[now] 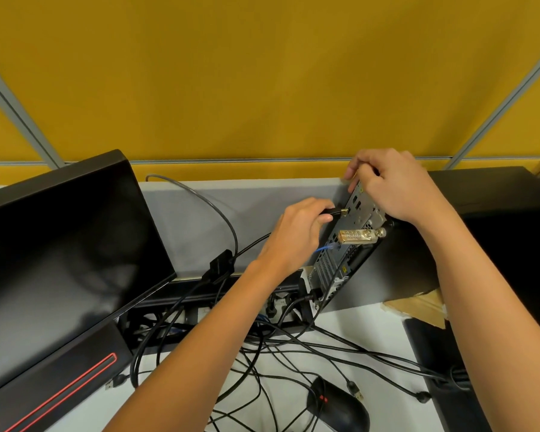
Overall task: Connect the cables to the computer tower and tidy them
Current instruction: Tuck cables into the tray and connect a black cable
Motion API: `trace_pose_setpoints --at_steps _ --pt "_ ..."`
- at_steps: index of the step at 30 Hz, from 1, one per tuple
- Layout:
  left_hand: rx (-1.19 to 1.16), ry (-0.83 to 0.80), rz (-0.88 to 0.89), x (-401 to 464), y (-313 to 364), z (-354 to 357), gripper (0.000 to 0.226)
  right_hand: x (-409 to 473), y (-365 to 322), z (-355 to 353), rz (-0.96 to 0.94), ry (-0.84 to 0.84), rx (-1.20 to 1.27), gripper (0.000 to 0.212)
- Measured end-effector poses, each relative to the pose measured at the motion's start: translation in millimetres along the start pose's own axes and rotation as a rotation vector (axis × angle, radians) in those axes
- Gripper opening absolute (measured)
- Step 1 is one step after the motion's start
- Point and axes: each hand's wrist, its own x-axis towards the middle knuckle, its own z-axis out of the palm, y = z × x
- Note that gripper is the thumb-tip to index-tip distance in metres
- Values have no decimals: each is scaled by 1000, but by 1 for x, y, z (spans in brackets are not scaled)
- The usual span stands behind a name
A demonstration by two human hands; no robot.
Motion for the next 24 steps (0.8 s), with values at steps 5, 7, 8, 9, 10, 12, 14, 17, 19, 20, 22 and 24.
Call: trace_pose_setpoints --at_steps 5,7,8,9,10,12,14,17,19,20,22,24 --pt "107 -67 78 9 7 -6 26 0 2 1 -8 9 -17 29" --pt "142 -86 95 13 10 -8 27 -1 1 1 -4 7 -19 28" --pt "150 -91 97 15 11 -8 26 -1 1 1 -4 6 -15 28" --pt "153 -92 97 16 11 -9 26 -1 1 0 -8 4 -8 27" --pt "154 -89 98 16 11 -9 25 -1 0 0 -14 1 -1 28" --pt "153 -70 112 16 10 -9 24 0 1 0 -17 1 12 28" --pt "154 -28 140 11 9 -5 22 1 1 1 -17 3 18 28" --pt "162 38 160 5 12 6 19 1 3 2 -15 8 17 29" --pt "177 64 169 6 10 10 19 2 4 3 -13 13 19 29" --pt "183 67 172 8 8 11 19 3 4 3 -11 12 20 29" --pt "199 61 181 8 7 10 22 3 3 3 -10 5 14 29" --pt "217 63 185 8 9 10 24 2 2 3 -5 1 12 29"
